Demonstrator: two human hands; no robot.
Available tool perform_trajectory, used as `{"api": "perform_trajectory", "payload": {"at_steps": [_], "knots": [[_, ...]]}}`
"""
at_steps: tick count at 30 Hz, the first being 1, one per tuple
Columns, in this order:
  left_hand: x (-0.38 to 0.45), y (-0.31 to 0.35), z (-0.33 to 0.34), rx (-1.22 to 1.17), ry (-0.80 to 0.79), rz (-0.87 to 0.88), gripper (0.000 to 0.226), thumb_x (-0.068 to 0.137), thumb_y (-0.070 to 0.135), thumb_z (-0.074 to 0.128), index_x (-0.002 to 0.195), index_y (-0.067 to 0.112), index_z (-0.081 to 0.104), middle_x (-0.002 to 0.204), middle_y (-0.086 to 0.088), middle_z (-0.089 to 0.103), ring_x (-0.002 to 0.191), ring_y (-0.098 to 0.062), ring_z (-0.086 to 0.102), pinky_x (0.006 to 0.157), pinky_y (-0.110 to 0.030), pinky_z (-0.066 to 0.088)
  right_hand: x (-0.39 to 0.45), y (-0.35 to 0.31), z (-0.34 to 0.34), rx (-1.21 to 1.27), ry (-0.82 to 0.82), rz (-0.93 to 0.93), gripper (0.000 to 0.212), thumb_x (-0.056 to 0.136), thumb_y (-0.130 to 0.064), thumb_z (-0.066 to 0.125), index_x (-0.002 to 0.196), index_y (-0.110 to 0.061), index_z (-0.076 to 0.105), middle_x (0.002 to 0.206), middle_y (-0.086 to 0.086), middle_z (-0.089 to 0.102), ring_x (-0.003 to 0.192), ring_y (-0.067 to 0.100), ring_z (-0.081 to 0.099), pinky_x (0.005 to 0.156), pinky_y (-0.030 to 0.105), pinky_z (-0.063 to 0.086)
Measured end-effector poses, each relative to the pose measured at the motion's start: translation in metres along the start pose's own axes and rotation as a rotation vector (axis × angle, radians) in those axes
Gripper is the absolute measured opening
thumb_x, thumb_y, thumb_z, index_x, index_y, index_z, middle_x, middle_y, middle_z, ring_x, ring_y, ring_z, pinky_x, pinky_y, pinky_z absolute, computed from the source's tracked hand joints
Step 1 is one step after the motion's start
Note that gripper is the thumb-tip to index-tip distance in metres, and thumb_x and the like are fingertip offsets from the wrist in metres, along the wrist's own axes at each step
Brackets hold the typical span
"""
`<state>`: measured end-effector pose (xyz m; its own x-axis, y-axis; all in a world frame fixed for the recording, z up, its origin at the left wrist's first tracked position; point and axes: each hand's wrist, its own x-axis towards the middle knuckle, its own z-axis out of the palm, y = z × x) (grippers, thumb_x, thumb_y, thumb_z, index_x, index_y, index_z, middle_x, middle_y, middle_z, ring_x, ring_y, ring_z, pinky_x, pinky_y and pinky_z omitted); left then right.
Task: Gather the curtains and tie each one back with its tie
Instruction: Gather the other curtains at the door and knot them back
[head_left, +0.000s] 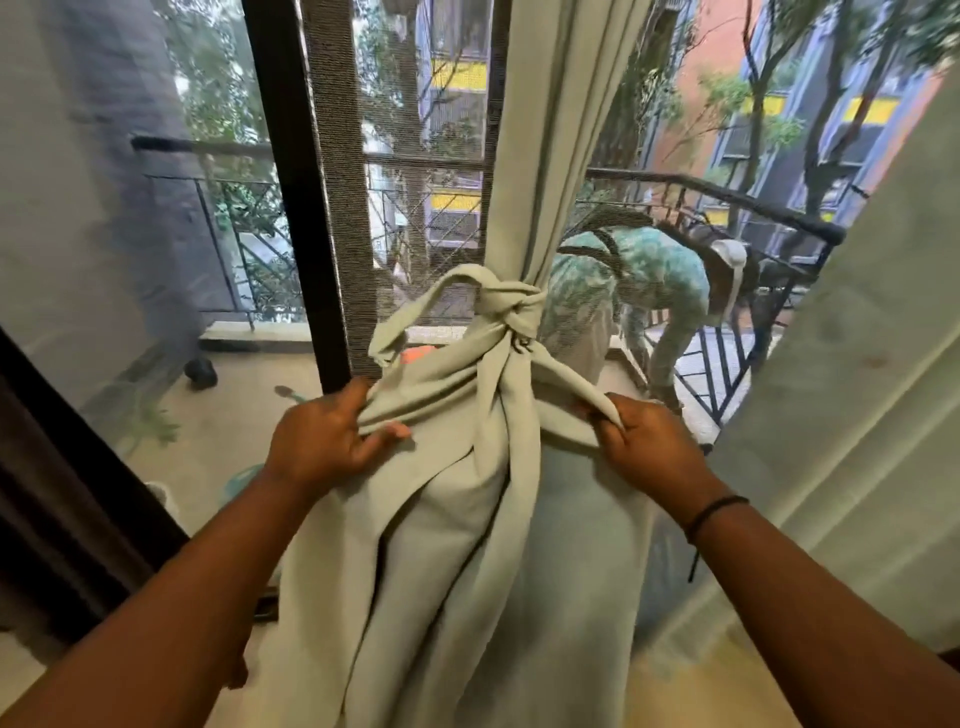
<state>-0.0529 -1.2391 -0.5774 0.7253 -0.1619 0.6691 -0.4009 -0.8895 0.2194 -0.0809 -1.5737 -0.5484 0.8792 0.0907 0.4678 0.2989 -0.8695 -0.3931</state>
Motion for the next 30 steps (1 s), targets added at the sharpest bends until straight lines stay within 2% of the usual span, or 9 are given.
{"api": "perform_trajectory", "payload": {"at_steps": [4,10,14,18,21,23,26,28,30], "knots": [[0.008,-0.001,0.008,0.101,-0.013,0.021,0.081,0.084,0.075,0.008,0.079,0.012,0.059,0.061,-0.015,0.064,0.05,-0.037,0.061,0.044,-0.036,0.048,-0.003,0.028,-0.007,-0.236,0.072,0.021,0.043,0.081,-0.035,0.034,0.1,-0.012,0.065,0.083,0.019,0.069,0.077,0.04,0.064,0.064,0.042,0.049],[0.02,0.002,0.013,0.207,0.009,0.083,0.076,0.088,0.071,0.013,0.073,0.013,0.06,0.055,-0.012,0.062,0.044,-0.034,0.059,0.041,-0.031,0.046,-0.003,0.082,-0.027,-0.401,0.054,0.129,0.029,0.09,-0.027,0.045,0.111,-0.014,0.061,0.095,0.018,0.067,0.085,0.04,0.064,0.07,0.044,0.052],[0.029,0.032,0.028,0.157,-0.072,-0.05,0.074,0.078,0.07,0.021,0.089,0.012,0.066,0.074,-0.016,0.069,0.064,-0.037,0.066,0.056,-0.038,0.052,0.006,0.098,-0.031,-0.303,0.055,0.155,0.024,0.09,-0.024,0.049,0.102,-0.008,0.062,0.091,0.021,0.067,0.084,0.042,0.062,0.071,0.044,0.05],[0.028,0.07,0.06,0.105,-0.163,-0.179,0.078,0.073,0.068,0.013,0.104,0.014,0.059,0.095,-0.014,0.069,0.084,-0.036,0.065,0.067,-0.037,0.049,-0.001,0.104,-0.025,0.006,-0.079,0.107,0.044,0.086,-0.045,0.036,0.092,-0.013,0.066,0.085,0.014,0.067,0.083,0.034,0.062,0.069,0.033,0.044],[0.034,0.102,0.072,-0.091,-0.106,-0.232,0.055,0.082,0.065,0.033,0.112,0.024,0.054,0.106,0.002,0.062,0.096,-0.021,0.061,0.076,-0.033,0.049,0.007,0.102,-0.028,0.277,-0.108,0.084,0.025,0.087,-0.048,0.053,0.074,-0.028,0.056,0.074,-0.004,0.059,0.072,0.016,0.058,0.061,0.013,0.04],[0.045,0.135,0.069,-0.295,-0.008,-0.217,0.057,0.081,0.067,0.044,0.123,0.029,0.049,0.114,0.012,0.052,0.106,-0.008,0.05,0.086,-0.028,0.044,0.02,0.094,-0.035,0.529,-0.084,0.002,0.026,0.078,-0.049,0.063,0.083,-0.024,0.06,0.084,-0.003,0.058,0.078,0.006,0.058,0.065,0.01,0.042],[0.077,0.19,0.053,-0.611,0.092,-0.235,0.069,0.077,0.077,0.039,0.132,0.035,0.043,0.127,0.016,0.048,0.117,0.001,0.045,0.094,-0.021,0.04,0.052,0.073,-0.051,1.007,-0.124,0.022,0.057,0.06,-0.056,0.07,0.106,-0.025,0.057,0.105,-0.006,0.061,0.087,0.001,0.06,0.072,0.015,0.049],[0.108,0.218,0.042,-0.883,0.186,-0.368,0.065,0.08,0.071,0.042,0.131,0.03,0.047,0.127,0.009,0.054,0.119,-0.002,0.05,0.093,-0.017,0.043,0.077,0.059,-0.059,1.154,-0.192,0.038,0.059,0.067,-0.056,0.074,0.116,-0.033,0.051,0.11,-0.003,0.06,0.081,0.009,0.061,0.062,0.024,0.049],[0.144,0.231,0.032,-1.104,0.241,-0.601,0.049,0.086,0.057,0.046,0.115,0.019,0.057,0.105,-0.002,0.062,0.097,-0.013,0.06,0.079,-0.021,0.047,0.099,0.047,-0.063,1.14,-0.277,0.064,0.062,0.072,-0.052,0.068,0.127,-0.037,0.042,0.1,0.001,0.062,0.065,0.013,0.06,0.048,0.025,0.044]]}}
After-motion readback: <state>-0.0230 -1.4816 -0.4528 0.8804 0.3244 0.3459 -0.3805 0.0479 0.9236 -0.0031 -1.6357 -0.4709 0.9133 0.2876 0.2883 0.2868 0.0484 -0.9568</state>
